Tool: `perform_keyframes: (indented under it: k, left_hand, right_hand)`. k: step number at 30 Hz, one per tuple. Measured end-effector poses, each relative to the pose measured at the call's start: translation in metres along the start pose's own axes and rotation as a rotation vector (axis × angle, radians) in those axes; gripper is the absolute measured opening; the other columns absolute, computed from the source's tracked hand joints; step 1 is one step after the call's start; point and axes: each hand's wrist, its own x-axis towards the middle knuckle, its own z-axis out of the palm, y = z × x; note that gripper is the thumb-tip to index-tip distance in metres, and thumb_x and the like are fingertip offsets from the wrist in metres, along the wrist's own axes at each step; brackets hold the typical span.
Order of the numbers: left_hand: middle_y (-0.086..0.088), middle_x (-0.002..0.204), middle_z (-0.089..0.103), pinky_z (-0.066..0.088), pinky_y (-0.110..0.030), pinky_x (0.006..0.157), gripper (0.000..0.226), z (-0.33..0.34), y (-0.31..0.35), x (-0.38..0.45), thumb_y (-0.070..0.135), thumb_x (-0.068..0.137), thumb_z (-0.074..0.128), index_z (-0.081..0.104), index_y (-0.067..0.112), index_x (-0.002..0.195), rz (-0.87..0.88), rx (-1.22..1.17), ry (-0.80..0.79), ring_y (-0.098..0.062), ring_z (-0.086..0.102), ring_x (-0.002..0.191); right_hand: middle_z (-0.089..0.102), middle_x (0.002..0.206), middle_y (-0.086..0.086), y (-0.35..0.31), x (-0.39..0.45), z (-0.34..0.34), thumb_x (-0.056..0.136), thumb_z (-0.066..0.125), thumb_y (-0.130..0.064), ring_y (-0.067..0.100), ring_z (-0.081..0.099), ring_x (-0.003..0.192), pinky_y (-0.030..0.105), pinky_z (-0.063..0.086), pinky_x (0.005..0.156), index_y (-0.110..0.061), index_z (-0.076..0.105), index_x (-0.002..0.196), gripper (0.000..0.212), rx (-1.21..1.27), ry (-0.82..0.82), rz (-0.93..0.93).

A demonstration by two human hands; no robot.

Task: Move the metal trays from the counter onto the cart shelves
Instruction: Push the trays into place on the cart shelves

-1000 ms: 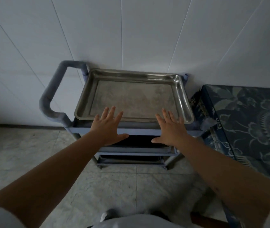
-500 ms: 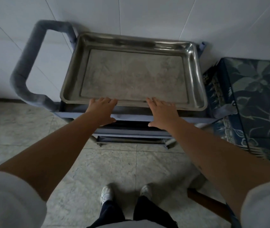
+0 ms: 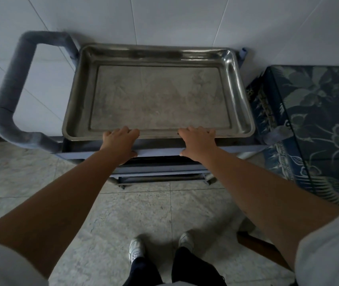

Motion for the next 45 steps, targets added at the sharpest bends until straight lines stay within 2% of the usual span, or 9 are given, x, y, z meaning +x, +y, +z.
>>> perform_keyframes:
  k: [13, 19, 25, 29, 30, 32, 35, 37, 45]
  left_hand:
    - [-0.003, 0.088, 0.065, 0.040, -0.042, 0.081, 0.024, 0.010, 0.017, -0.039, 0.032, 0.085, 0.074, 0.060, 0.019, 0.100, -0.070, -0.019, 0.230, -0.028, 0.063, 0.080]
    - [-0.007, 0.073, 0.063, 0.043, -0.045, 0.078, 0.018, 0.013, 0.016, -0.046, 0.024, 0.085, 0.075, 0.064, 0.012, 0.091, -0.057, -0.040, 0.314, -0.029, 0.062, 0.065]
    - [-0.006, 0.077, 0.062, 0.042, -0.044, 0.080, 0.018, 0.020, 0.017, -0.044, 0.028, 0.088, 0.072, 0.061, 0.014, 0.093, -0.065, -0.018, 0.325, -0.029, 0.061, 0.070]
    - [-0.006, 0.099, 0.063, 0.039, -0.046, 0.087, 0.035, 0.022, 0.018, -0.044, 0.033, 0.082, 0.077, 0.056, 0.021, 0.107, -0.072, -0.001, 0.292, -0.031, 0.061, 0.092]
    - [-0.007, 0.113, 0.061, 0.039, -0.048, 0.091, 0.051, 0.023, 0.017, -0.046, 0.039, 0.078, 0.080, 0.052, 0.022, 0.117, -0.072, 0.008, 0.273, -0.032, 0.057, 0.105]
    - [-0.012, 0.149, 0.039, 0.032, -0.054, 0.104, 0.090, 0.026, 0.017, -0.054, 0.054, 0.072, 0.081, 0.033, 0.024, 0.142, -0.082, 0.006, 0.207, -0.034, 0.036, 0.137]
    - [-0.012, 0.167, -0.010, 0.012, -0.058, 0.118, 0.121, 0.035, 0.023, -0.076, 0.068, 0.073, 0.071, -0.007, 0.025, 0.156, -0.119, -0.044, 0.105, -0.035, -0.006, 0.153]
    - [-0.010, 0.166, -0.020, 0.009, -0.058, 0.119, 0.121, 0.038, 0.032, -0.094, 0.072, 0.075, 0.066, -0.013, 0.029, 0.155, -0.129, -0.085, 0.062, -0.035, -0.012, 0.152]
    - [-0.004, 0.167, -0.019, 0.005, -0.056, 0.120, 0.118, 0.031, 0.050, -0.148, 0.086, 0.072, 0.047, -0.012, 0.030, 0.157, -0.012, -0.105, 0.025, -0.028, -0.013, 0.153]
  right_hand:
    - [0.054, 0.087, -0.001, -0.019, -0.023, 0.006, 0.082, 0.068, -0.016, 0.019, 0.051, 0.079, 0.036, 0.037, 0.072, -0.020, 0.054, 0.095, 0.020, -0.089, 0.145, 0.025]
    - [0.043, 0.067, 0.000, -0.032, -0.033, 0.010, 0.080, 0.048, 0.009, 0.015, 0.041, 0.060, 0.030, 0.031, 0.056, -0.017, 0.048, 0.077, 0.027, -0.187, 0.218, 0.021]
    - [0.045, 0.071, 0.000, -0.030, -0.031, 0.012, 0.084, 0.052, 0.006, 0.015, 0.042, 0.063, 0.030, 0.029, 0.056, -0.018, 0.044, 0.078, 0.025, -0.196, 0.195, 0.016]
    - [0.049, 0.078, 0.000, -0.030, -0.035, 0.010, 0.085, 0.066, -0.013, 0.019, 0.049, 0.073, 0.032, 0.033, 0.063, -0.019, 0.044, 0.082, 0.023, -0.113, 0.222, 0.043]
    - [0.053, 0.086, 0.002, -0.032, -0.037, 0.007, 0.082, 0.072, -0.026, 0.021, 0.053, 0.082, 0.034, 0.037, 0.069, -0.019, 0.047, 0.090, 0.027, -0.077, 0.198, 0.054]
    - [0.054, 0.121, 0.011, -0.036, -0.045, 0.007, 0.074, 0.076, -0.049, 0.029, 0.049, 0.114, 0.044, 0.040, 0.092, -0.017, 0.045, 0.122, 0.066, -0.051, 0.113, 0.088]
    - [-0.001, 0.162, 0.017, -0.041, -0.069, 0.014, 0.073, 0.074, -0.056, 0.036, 0.002, 0.148, 0.058, 0.013, 0.117, -0.017, 0.000, 0.153, 0.117, -0.003, -0.017, 0.055]
    - [-0.018, 0.161, 0.014, -0.045, -0.088, 0.022, 0.075, 0.073, -0.057, 0.035, -0.010, 0.148, 0.058, 0.007, 0.117, -0.020, -0.011, 0.153, 0.120, -0.004, -0.041, 0.001]
    - [-0.017, 0.163, 0.003, -0.056, -0.141, 0.030, 0.061, 0.065, -0.080, 0.027, -0.010, 0.149, 0.061, 0.006, 0.114, -0.029, -0.008, 0.153, 0.128, -0.027, -0.125, 0.021]
